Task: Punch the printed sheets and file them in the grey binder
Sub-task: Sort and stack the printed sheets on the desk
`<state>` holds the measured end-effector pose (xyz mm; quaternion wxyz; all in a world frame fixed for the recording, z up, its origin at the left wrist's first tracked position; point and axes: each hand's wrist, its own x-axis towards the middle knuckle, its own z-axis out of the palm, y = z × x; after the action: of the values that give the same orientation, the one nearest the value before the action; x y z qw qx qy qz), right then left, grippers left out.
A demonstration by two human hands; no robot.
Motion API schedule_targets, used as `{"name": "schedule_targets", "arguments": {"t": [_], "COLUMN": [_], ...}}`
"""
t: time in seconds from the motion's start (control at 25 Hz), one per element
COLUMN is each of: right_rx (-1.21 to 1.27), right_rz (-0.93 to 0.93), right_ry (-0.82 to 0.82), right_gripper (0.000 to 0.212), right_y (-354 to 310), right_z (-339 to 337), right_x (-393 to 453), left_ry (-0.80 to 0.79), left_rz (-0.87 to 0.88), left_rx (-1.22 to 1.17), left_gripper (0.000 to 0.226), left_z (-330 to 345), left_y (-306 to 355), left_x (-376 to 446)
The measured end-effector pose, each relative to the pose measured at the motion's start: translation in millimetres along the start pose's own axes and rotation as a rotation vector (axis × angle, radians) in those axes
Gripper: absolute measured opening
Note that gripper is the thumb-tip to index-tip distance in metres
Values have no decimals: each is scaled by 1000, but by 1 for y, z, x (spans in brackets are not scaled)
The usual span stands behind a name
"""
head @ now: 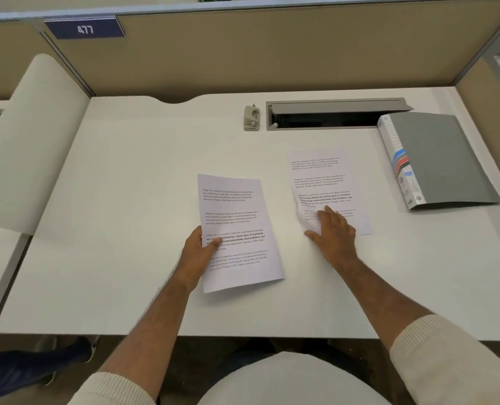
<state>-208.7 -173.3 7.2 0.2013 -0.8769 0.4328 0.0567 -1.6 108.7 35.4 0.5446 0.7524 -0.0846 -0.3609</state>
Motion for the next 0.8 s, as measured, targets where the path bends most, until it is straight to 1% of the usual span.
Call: {"name": "schedule_targets", "arguments": {"t": [0.12,0.28,0.4,0.52,0.6,0.8], "right_rx": [-7,99,288,400,436,442], "right_rz": [-29,1,47,21,-15,-125], "right_ry": [62,80,39,7,-12,-100], "right_gripper": [49,32,30,26,24,28], "right_y": [1,-6,-24,-47,-64,-101], "right_z": [-6,-15,-16,-16,-17,-14], "right_x": [0,-4,-11,-25,-34,-53], "left_ry": [-2,0,4,-5,-9,-17], "left_rz": [-5,-8,-19,-21,-23,-32], "left_rx": [0,5,6,6,7,3], "left_gripper": [36,34,34,35,35,32], "left_z": [1,4,5,7,9,10], "left_y": [0,-1,-1,-1,0,0], "left_x": [1,2,3,5,5,5]}}
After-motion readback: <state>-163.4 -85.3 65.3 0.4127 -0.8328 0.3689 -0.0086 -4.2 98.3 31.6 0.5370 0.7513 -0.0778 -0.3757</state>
